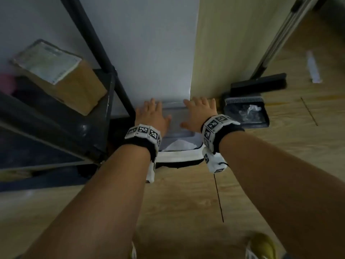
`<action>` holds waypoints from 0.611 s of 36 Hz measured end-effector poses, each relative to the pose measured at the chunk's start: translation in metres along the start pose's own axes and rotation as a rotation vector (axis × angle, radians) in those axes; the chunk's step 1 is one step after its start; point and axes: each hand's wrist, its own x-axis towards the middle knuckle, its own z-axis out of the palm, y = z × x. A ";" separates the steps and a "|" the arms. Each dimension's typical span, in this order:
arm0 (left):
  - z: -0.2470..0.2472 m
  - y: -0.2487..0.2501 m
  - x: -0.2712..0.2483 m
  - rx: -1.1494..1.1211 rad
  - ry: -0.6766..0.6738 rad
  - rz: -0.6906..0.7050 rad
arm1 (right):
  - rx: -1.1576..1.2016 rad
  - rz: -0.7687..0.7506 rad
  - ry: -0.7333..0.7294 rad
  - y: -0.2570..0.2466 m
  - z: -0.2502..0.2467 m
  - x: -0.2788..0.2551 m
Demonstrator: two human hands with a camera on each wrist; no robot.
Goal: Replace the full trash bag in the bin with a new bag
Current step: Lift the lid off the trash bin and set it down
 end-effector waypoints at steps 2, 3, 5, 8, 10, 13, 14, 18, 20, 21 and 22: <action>0.008 -0.002 -0.002 -0.007 0.022 -0.004 | -0.023 0.000 0.020 0.001 0.006 -0.003; 0.011 -0.002 -0.001 -0.021 0.036 -0.007 | -0.026 0.005 0.034 0.002 0.008 -0.004; 0.016 -0.003 -0.005 -0.057 0.055 -0.006 | -0.006 0.018 0.071 0.003 0.011 -0.009; 0.019 -0.003 -0.022 -0.090 0.100 -0.011 | 0.003 0.033 0.120 0.005 0.013 -0.026; 0.021 -0.004 -0.038 -0.097 0.109 -0.013 | 0.027 0.044 0.125 0.006 0.015 -0.046; 0.020 -0.005 -0.062 -0.102 0.100 -0.021 | 0.046 0.028 0.104 0.004 0.018 -0.073; 0.020 -0.007 -0.068 -0.108 0.107 -0.023 | 0.046 0.032 0.102 0.004 0.019 -0.079; 0.024 -0.010 -0.083 -0.145 0.166 -0.039 | 0.081 0.063 0.171 0.007 0.026 -0.095; 0.033 -0.010 -0.090 -0.174 0.170 -0.054 | 0.116 0.074 0.174 0.008 0.035 -0.105; 0.038 -0.010 -0.093 -0.197 0.173 -0.062 | 0.139 0.081 0.165 0.009 0.040 -0.109; 0.043 -0.008 -0.095 -0.225 0.176 -0.070 | 0.157 0.088 0.157 0.010 0.046 -0.112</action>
